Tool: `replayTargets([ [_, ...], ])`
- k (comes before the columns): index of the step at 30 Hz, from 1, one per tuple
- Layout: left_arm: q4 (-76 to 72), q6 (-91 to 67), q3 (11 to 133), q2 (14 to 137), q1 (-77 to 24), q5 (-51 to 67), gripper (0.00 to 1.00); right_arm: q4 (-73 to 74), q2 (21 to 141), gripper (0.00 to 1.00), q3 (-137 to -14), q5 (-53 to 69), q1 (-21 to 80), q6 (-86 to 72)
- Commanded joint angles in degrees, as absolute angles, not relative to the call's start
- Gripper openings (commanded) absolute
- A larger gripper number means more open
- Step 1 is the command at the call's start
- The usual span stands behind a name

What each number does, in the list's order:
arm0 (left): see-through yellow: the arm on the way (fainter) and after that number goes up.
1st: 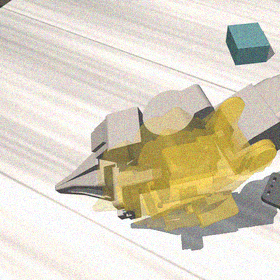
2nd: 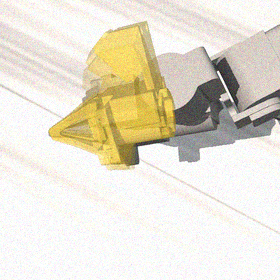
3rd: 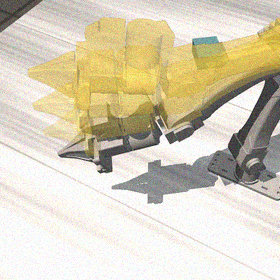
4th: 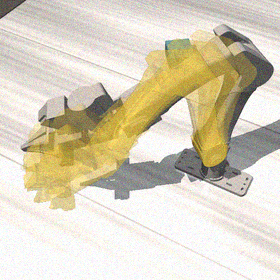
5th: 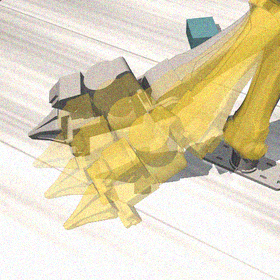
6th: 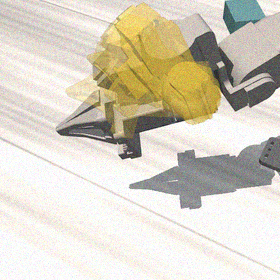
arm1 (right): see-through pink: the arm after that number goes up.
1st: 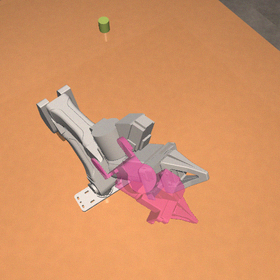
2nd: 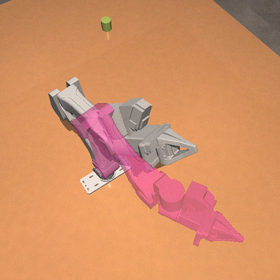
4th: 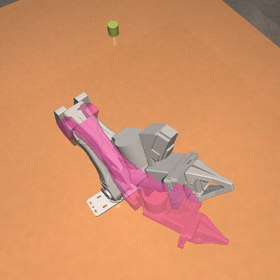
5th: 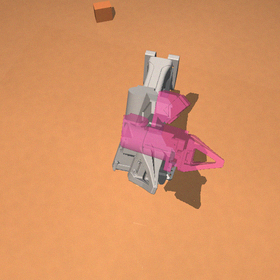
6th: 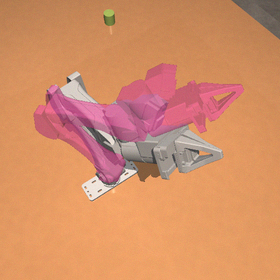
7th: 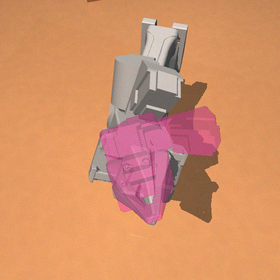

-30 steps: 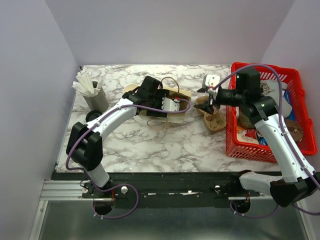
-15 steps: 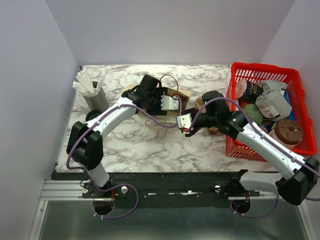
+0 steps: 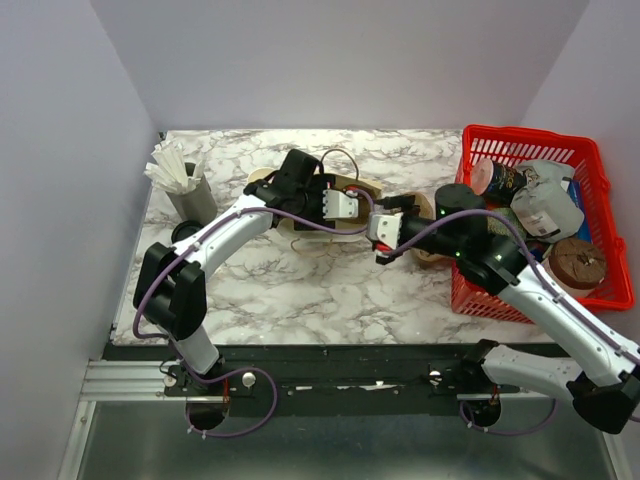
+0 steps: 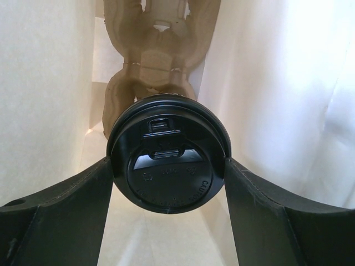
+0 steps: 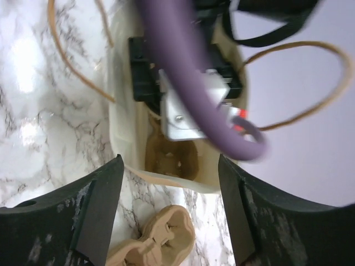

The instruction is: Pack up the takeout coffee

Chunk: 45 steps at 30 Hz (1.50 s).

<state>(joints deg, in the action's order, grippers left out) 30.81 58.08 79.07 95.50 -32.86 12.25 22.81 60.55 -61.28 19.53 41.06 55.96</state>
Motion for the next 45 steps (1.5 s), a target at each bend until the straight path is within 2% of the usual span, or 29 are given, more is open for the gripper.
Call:
replayTargets([
  [1,32.87,56.25,79.98,96.68,-33.4,14.41,0.0,26.09,56.87,0.79,-64.86,17.84,41.4,49.57],
  [9,34.63,52.65,82.7,97.91,-33.4,15.11,0.0,31.11,53.0,0.71,-55.04,27.59,41.4,62.65],
  [14,36.3,51.24,83.15,98.17,-33.31,16.08,0.0,22.52,53.87,0.69,-48.35,28.83,41.48,68.81],
  [22,36.47,49.4,83.06,97.73,-33.31,16.26,0.0,10.03,63.45,0.66,-51.42,23.12,43.94,65.21],
  [31,35.86,48.78,83.58,98.52,-33.31,16.08,0.0,5.89,69.59,0.66,-51.85,19.96,45.7,64.16],
  [37,36.12,48.34,84.37,98.96,-33.31,15.73,0.0,5.71,75.32,0.6,-54.22,15.31,46.58,64.42],
  [40,36.21,48.34,84.38,98.79,-33.31,15.38,0.0,6.15,77.08,0.54,-54.75,13.46,46.58,64.51],
  [43,36.39,48.16,84.46,98.7,-33.31,15.03,0.0,7.73,77.7,0.38,-55.37,12.31,46.76,64.25],
  [44,36.47,48.08,84.46,98.7,-33.31,15.03,0.0,8.0,77.7,0.29,-55.46,12.22,46.67,63.9],
  [45,36.47,47.99,84.55,98.53,-33.31,15.03,0.0,8.26,77.43,0.24,-55.46,12.39,46.76,63.9],
])
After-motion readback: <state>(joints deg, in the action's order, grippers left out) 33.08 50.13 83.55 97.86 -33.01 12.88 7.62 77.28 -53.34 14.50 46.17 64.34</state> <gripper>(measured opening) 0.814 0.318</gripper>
